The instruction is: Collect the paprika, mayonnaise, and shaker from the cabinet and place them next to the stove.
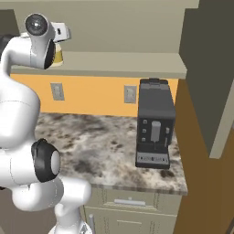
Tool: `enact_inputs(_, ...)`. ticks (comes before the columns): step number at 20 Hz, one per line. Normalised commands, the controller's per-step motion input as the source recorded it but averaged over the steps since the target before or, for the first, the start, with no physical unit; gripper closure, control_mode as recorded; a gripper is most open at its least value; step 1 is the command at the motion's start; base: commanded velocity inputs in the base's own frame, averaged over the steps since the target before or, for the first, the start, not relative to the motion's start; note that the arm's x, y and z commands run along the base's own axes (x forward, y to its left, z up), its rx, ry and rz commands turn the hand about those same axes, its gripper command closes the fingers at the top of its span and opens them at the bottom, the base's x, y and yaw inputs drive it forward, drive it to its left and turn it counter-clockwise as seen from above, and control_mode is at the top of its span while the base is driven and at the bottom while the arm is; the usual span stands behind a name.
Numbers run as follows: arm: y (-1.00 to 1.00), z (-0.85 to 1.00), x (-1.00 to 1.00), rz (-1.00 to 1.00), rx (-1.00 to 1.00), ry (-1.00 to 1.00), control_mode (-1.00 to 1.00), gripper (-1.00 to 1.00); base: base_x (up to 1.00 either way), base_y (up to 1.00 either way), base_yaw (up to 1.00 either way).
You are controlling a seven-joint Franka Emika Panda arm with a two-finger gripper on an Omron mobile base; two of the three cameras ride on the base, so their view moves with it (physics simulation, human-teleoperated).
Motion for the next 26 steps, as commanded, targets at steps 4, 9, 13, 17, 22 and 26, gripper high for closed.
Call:
enact_inputs(4, 0.22, -0.01, 0.05, 0.0, 0.0, 0.0, -1.0, -1.0, 0.0, 0.0, 0.0)
enact_inputs(9, 0.1, -0.07, 0.08, 0.0, 0.0, 0.0, -1.0, -1.0, 0.0, 0.0, 0.0)
enact_inputs(13, 0.0, -0.04, 0.11, 0.02, 0.0, 0.0, -1.0, -1.0, 0.0, 0.0, 0.0)
enact_inputs(17, 0.0, 0.0, 0.08, 0.01, 0.0, 0.0, -1.0, -1.0, 0.0, 0.0, 0.0)
enact_inputs(22, -0.02, 0.0, 0.09, 0.03, 0.05, 0.0, -1.0, -1.0, 0.0, 0.0, 0.0)
enact_inputs(26, -0.01, 0.0, 0.09, 0.04, 0.13, 0.0, -1.0, -1.0, 0.0, 0.0, 0.0)
